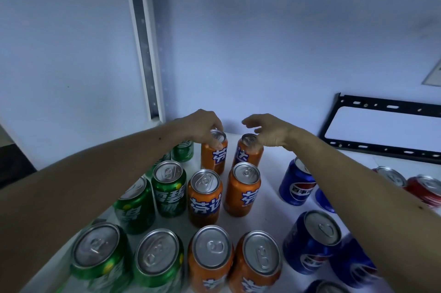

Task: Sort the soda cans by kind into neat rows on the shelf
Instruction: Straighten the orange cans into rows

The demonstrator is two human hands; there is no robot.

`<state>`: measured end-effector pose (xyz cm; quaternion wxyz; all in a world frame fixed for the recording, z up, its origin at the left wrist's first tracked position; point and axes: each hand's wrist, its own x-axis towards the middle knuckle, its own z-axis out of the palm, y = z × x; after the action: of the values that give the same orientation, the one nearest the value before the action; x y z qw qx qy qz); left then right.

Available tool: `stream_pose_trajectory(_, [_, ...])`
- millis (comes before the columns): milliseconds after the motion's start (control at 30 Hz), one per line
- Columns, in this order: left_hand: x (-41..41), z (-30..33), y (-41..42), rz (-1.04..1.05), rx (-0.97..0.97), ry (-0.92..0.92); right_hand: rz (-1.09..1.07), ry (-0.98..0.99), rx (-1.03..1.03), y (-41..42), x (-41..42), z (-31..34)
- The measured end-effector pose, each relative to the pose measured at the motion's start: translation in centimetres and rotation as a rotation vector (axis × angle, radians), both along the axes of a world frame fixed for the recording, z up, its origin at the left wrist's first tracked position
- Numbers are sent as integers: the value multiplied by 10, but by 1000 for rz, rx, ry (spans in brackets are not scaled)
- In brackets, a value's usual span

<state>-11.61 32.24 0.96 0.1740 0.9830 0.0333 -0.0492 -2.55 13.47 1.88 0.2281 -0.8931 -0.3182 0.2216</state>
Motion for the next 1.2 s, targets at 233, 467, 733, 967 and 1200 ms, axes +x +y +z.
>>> stream_pose_trajectory(233, [2,1,-2,-18,-2,20,-28,-164,-150,3,-6,2])
stream_pose_trajectory(467, [6,3,-5,14,11,63,-26,-208,-174,0,-8,2])
stream_pose_trajectory(733, [5,7,-9,-64,7,52,-17,-231,-182,0,-11,4])
stream_pose_trajectory(967, [2,3,-8,-95,1,22,-7,-245,-233,2,-15,8])
stream_pose_trajectory(1200, [3,2,-10,-109,-4,30,6,-299,-294,-1,-15,7])
